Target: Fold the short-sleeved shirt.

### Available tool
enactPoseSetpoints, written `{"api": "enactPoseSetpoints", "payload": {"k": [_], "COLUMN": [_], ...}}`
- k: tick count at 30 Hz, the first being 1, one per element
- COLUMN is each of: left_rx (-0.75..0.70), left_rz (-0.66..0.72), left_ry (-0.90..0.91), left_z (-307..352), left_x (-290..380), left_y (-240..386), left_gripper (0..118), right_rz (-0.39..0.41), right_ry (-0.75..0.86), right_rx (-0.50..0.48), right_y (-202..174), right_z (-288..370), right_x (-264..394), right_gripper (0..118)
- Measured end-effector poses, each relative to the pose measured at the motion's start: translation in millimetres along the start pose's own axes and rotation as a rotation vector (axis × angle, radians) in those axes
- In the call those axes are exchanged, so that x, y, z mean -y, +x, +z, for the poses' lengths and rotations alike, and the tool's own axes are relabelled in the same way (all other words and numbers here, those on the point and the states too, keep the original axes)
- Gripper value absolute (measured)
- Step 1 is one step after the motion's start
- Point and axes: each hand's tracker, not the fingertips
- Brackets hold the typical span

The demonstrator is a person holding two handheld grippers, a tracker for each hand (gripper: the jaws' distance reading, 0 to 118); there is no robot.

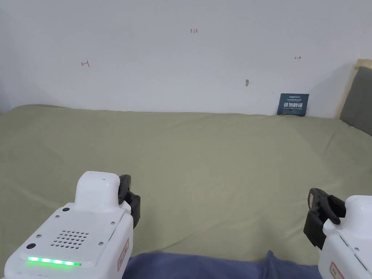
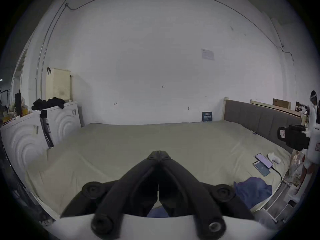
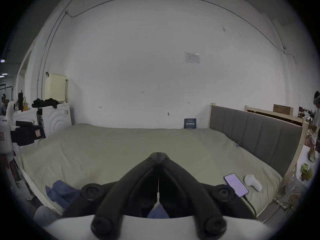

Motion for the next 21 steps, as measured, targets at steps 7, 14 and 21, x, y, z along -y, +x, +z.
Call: {"api": "enactPoseSetpoints", "payload": {"k": [7, 14, 21], "left_rx": [0.081, 0.174, 0.307], "left_rz": [0.190, 0.438, 0.628], "left_ry": [-0.242, -0.646, -0.849], "left_z": [-14.7, -50.9, -77.5], "left_x": [8.7, 80.0, 144.6], "left_y": [-74.9, -191.6, -227.4], "left_gripper": [0, 0, 7], "right_rz": [0.020, 0.038, 0.092], "right_ry": [0.003, -0.042, -0.109], "right_rx": [0.006, 0.000, 0.031], "right_y": [-6.3, -13.2, -21.0], "right_z": [7.0, 8.3, -1.0], "right_x": [3.8, 11.3, 19.4], "right_gripper": [3, 3, 3]}}
